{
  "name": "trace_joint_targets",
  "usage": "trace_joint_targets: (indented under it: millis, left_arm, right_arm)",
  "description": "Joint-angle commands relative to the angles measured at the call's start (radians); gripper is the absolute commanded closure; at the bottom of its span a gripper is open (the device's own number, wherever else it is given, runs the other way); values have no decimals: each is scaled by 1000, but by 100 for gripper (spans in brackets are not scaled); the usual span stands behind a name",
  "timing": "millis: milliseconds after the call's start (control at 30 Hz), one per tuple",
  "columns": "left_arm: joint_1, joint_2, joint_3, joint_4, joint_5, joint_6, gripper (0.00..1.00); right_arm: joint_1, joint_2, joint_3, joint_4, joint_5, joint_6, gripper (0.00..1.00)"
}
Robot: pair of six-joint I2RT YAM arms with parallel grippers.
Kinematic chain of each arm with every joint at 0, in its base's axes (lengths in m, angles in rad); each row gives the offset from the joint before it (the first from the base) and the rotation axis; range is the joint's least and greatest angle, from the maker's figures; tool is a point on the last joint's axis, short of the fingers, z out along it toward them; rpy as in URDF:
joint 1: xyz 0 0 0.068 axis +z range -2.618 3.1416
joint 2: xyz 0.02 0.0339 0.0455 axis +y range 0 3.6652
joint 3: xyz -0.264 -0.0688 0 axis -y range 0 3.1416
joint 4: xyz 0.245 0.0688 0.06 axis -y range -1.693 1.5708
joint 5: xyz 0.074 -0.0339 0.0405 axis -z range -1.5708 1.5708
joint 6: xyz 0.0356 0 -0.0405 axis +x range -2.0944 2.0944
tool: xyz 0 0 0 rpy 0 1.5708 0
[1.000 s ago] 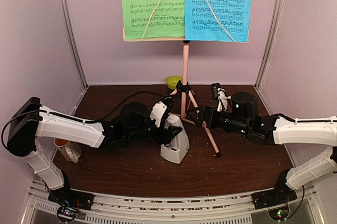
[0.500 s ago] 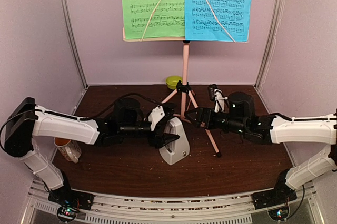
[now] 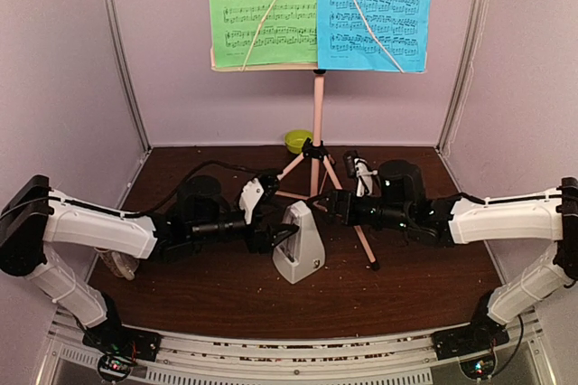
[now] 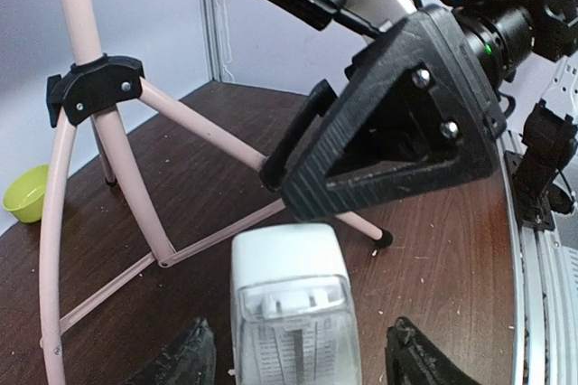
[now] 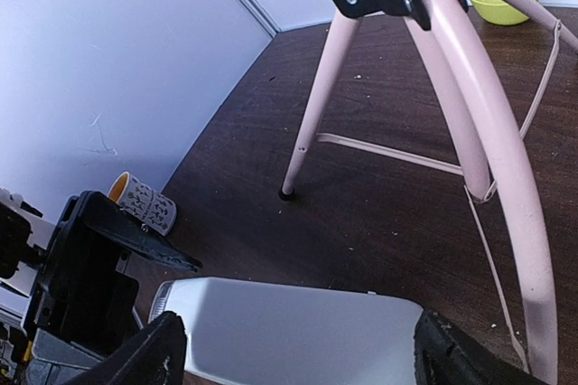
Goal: Set up the instrument practice props
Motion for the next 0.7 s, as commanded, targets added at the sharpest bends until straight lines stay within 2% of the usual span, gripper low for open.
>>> trace_joint_targets:
  millis: [0,367,667]
  left_arm:
    - [4,35,39,98,-49,-85,35]
    - [-1,54,83,48,-78,-71,44]
    - [-9,38,68,27,-72,-40,64]
  right_arm:
    - [6,28,32,73,-47,23,15]
    - [7,101,40,136,-111,66,25]
    - [6,114,2,131,-104,59,29]
